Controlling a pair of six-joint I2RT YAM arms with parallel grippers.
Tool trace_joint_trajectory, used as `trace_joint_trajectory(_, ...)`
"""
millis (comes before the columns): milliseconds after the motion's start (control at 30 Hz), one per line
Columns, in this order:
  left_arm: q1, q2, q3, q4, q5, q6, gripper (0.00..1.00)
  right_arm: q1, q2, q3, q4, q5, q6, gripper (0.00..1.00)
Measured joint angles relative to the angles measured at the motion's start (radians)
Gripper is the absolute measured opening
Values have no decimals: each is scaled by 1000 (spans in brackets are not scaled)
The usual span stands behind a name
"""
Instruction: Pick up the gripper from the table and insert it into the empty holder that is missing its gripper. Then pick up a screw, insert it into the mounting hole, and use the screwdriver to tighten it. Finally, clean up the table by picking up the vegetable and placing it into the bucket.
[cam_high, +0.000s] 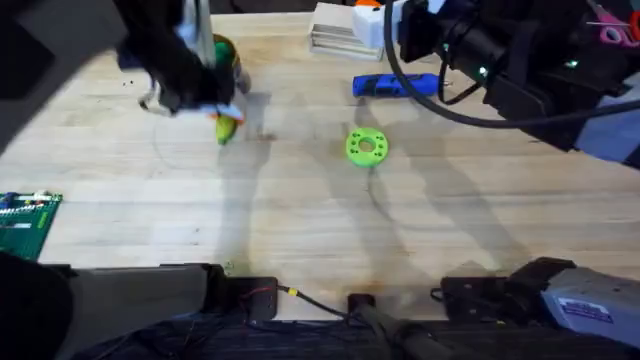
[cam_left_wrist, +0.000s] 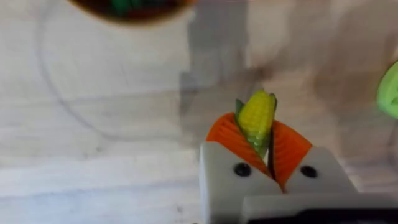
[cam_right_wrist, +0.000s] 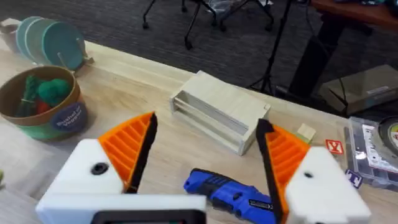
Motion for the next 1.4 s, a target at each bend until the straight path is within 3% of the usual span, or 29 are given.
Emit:
trace_joint_trajectory(167, 0, 0, 152, 119, -45, 0, 27, 0, 0, 0, 0, 0, 0, 992)
trace_joint_trajectory(233, 0, 0, 171, 258, -119, -7, 27, 0, 0, 0, 0, 0, 0, 993)
trace_joint_trajectory(367, 0, 23, 171, 347, -184, -51, 27, 0, 0, 0, 0, 0, 0, 994)
trace_joint_trajectory(633, 0, 163, 171, 397, -342, -216, 27, 0, 0, 0, 0, 0, 0, 994)
trace_joint_trajectory(967, 0, 216, 171, 453, -408, -273, 37, 0, 0, 0, 0, 0, 0, 994)
trace_joint_trajectory(1033, 0, 216, 171, 452, -409, -277, 247, 0, 0, 0, 0, 0, 0, 992)
trace_joint_trajectory(1167, 0, 216, 171, 452, -410, -281, 885, 0, 0, 0, 22, 0, 0, 994)
trace_joint_trajectory(1200, 0, 215, 171, 452, -411, -284, 967, 0, 0, 0, 34, 0, 0, 994)
trace_joint_trajectory(1400, 0, 114, 171, 408, -412, -284, 993, 0, -23, 0, 33, 0, 0, 994)
